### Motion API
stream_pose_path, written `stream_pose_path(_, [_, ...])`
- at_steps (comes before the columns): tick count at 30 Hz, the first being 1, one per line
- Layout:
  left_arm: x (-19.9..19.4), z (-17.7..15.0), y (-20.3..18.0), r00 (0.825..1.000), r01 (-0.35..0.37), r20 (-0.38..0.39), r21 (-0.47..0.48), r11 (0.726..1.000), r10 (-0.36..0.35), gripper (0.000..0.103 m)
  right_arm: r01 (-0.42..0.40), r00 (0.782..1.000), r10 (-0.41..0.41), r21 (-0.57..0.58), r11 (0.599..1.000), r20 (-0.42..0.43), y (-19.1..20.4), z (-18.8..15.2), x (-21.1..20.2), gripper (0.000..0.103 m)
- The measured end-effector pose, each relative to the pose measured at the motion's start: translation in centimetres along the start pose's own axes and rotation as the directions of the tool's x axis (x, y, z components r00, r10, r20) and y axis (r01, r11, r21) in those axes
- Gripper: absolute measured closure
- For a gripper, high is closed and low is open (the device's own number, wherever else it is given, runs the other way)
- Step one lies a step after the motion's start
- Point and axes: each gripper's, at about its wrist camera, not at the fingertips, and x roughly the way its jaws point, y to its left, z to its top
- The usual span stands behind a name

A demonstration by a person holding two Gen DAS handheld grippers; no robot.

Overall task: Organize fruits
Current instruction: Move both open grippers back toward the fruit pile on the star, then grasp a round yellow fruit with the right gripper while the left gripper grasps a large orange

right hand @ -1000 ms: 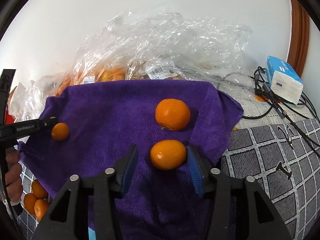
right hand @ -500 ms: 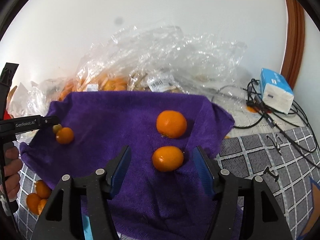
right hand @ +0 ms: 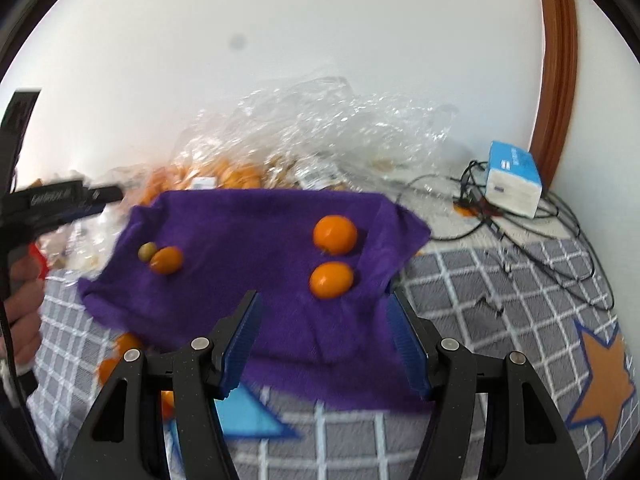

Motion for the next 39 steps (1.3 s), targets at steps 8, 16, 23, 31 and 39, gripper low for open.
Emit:
stream_pose_path(8, [-4.6,-3.9,1.0,0.999,-0.027,0.02,0.006,1.0,0.027,0.05,-0.042,0.999,0.04,-0.094,0.995,-0.019,2.9,-4.5,-2.8,0.039])
stream_pose_path(16, [-7.3,-11.2,5.2,0.997,-0.066,-0.039,-0.027,0.997,0.065,0.05,-0.184,0.982,0.173,-0.169,0.968,-0.081,6.8,-9.3,-2.2,0.04])
stream_pose_path(23, [-8.6,-15.8,6.9,0.993,-0.101,-0.069,-0.019,0.995,0.099,0.05,-0.151,0.982,0.124,-0.196,0.969,-0.142,7.8,-11.3,0.2,0.067])
stream_pose_path(31, [-7.2,-17.2,4.3,0.994,-0.032,-0.103,0.014,0.999,0.034,0.05,-0.107,0.992,0.091,-0.19,0.976,-0.092,5.9,-10.9,-1.1,0.075])
stream_pose_path(39, [-4.0,-16.4,1.2,0.994,0.015,-0.111,0.003,1.0,-0.015,0.05,-0.055,0.995,0.048,-0.09,0.994,-0.086,1.1,-10.1,-0.2,0.075])
